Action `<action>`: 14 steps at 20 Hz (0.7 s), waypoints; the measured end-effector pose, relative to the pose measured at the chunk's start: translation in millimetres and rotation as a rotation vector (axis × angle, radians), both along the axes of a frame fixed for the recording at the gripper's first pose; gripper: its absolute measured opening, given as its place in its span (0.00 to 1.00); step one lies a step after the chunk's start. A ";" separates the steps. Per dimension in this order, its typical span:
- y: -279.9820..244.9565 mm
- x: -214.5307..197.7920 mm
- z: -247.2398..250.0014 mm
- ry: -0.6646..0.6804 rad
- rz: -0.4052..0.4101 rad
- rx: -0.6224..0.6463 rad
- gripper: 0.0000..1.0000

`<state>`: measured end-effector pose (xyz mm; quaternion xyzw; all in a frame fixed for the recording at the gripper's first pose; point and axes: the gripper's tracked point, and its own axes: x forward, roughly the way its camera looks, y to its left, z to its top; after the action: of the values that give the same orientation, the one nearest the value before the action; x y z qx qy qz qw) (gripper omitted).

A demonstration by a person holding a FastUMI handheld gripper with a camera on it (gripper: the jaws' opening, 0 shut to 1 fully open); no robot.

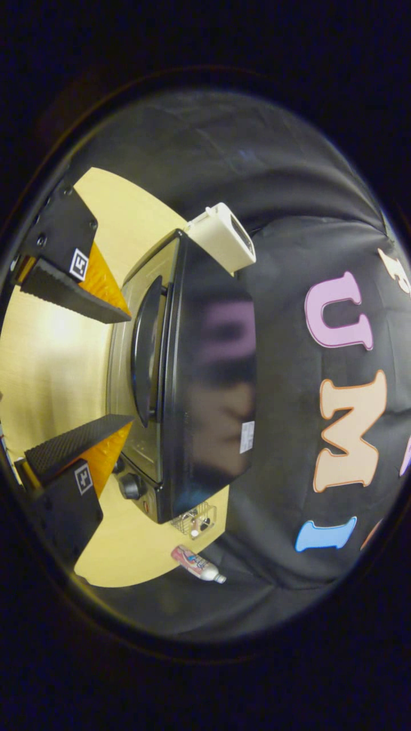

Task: Open the toaster oven, put the food inside, and close the toaster oven door.

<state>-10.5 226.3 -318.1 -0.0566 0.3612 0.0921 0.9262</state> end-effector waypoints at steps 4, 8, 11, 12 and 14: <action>-6.1 -3.3 57.4 -0.125 0.001 0.044 0.99; -21.1 -4.4 128.4 -0.286 -0.005 0.061 0.99; -29.4 -7.7 180.6 -0.414 -0.011 0.092 0.99; -32.0 -10.6 193.2 -0.447 -0.017 0.109 0.99; -37.5 -15.9 210.8 -0.498 -0.027 0.143 0.99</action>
<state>-26.4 188.8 -107.3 -0.0069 0.1153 0.0882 0.9894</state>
